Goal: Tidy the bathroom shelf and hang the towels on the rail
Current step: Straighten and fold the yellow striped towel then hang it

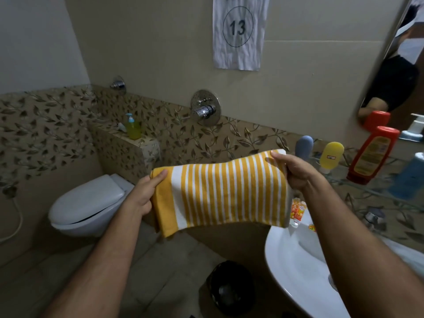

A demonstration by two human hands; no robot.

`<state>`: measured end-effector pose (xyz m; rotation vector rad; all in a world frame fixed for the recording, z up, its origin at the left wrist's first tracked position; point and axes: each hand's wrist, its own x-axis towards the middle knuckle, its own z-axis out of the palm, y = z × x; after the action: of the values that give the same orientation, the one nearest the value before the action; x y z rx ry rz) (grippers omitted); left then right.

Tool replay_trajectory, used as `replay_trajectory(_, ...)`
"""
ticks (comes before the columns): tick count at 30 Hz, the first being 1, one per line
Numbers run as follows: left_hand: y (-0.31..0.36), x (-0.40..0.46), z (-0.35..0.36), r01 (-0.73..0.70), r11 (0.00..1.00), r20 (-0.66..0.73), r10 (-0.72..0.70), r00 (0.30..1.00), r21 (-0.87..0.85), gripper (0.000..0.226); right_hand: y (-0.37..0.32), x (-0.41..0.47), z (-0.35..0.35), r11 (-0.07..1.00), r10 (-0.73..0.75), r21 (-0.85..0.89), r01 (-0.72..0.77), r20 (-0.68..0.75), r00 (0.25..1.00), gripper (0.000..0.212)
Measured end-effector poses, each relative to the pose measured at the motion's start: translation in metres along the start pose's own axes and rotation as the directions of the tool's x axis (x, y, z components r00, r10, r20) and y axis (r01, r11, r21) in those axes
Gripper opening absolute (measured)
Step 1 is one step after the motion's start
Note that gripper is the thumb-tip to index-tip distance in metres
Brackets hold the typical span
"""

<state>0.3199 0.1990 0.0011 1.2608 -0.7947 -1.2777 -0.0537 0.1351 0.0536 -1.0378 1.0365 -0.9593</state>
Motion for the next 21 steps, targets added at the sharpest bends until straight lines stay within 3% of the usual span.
replay_trajectory(2,0.004,0.002,0.005,-0.049,0.997,-0.037,0.047,0.998,-0.053,0.025,0.007,-0.003,-0.008,0.999,0.013,-0.041,-0.01,0.079,0.997,0.086)
replay_trajectory(6,0.006,0.003,0.006,-0.091,0.994,-0.101,0.097,0.99,0.062,0.04,0.037,0.006,-0.007,0.974,0.035,-0.217,-0.061,-0.123,0.992,0.047)
replay_trajectory(9,0.01,0.004,0.001,-0.108,0.988,-0.15,0.124,0.981,0.112,0.023,0.032,0.008,0.001,0.982,-0.059,-0.189,0.03,-0.151,0.987,0.03)
replay_trajectory(12,0.023,0.008,0.0,-0.172,0.977,-0.196,0.195,0.961,0.126,0.008,0.012,0.005,0.005,0.946,-0.187,-0.291,0.141,-0.138,0.973,0.013)
replay_trajectory(16,0.039,0.01,0.007,-0.248,0.959,-0.258,0.276,0.926,0.139,0.018,-0.015,0.011,0.016,0.864,-0.397,-0.41,0.291,-0.2,0.896,0.027)
replay_trajectory(21,0.061,0.012,0.02,-0.323,0.937,-0.368,0.348,0.862,0.129,0.055,-0.025,0.021,0.02,0.895,-0.376,-0.369,0.25,-0.325,0.868,0.06)
